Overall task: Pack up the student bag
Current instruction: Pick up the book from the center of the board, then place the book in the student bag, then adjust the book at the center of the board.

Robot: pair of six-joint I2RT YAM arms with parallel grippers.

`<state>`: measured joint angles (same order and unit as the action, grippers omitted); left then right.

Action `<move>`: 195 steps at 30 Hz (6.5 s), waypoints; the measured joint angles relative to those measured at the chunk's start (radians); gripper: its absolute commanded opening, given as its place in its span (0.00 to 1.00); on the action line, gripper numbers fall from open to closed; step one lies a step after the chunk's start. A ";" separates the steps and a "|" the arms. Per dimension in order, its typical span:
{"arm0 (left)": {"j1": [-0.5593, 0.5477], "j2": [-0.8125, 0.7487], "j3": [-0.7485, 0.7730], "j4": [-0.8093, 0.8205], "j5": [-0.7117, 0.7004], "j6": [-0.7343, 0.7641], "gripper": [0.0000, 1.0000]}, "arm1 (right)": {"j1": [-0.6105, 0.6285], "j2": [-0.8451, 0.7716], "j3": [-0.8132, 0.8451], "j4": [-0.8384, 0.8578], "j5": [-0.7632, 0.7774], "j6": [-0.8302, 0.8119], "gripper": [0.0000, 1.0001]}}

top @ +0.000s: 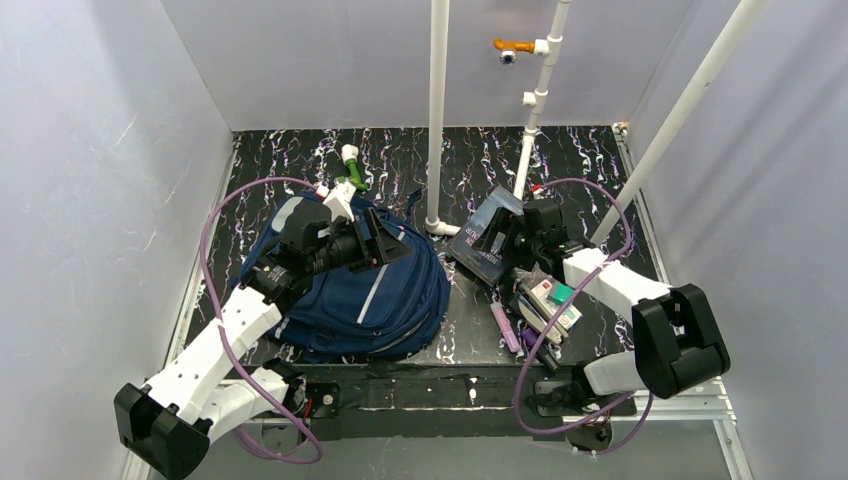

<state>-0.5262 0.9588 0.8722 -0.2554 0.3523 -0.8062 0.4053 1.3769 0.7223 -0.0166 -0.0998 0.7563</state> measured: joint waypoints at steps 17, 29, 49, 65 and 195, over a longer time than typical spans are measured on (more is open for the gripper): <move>0.000 0.024 0.000 0.032 0.051 0.011 0.74 | -0.072 -0.112 -0.175 0.060 0.032 -0.016 0.98; 0.000 -0.026 0.000 0.010 0.050 0.034 0.75 | -0.073 -0.002 -0.391 0.583 0.019 0.140 0.65; 0.000 -0.023 0.017 -0.030 0.023 0.064 0.77 | -0.076 -0.361 -0.357 0.364 0.068 0.061 0.01; 0.022 0.167 0.081 0.146 0.066 0.095 0.82 | -0.078 -0.447 0.337 -0.533 -0.317 -0.372 0.01; 0.061 -0.347 0.106 -0.310 -0.527 0.192 0.87 | 0.162 0.044 0.244 0.576 -0.769 0.481 0.01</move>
<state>-0.4656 0.6117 0.9787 -0.5655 -0.1745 -0.6144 0.5671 1.4212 0.9661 0.5591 -0.8692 1.2369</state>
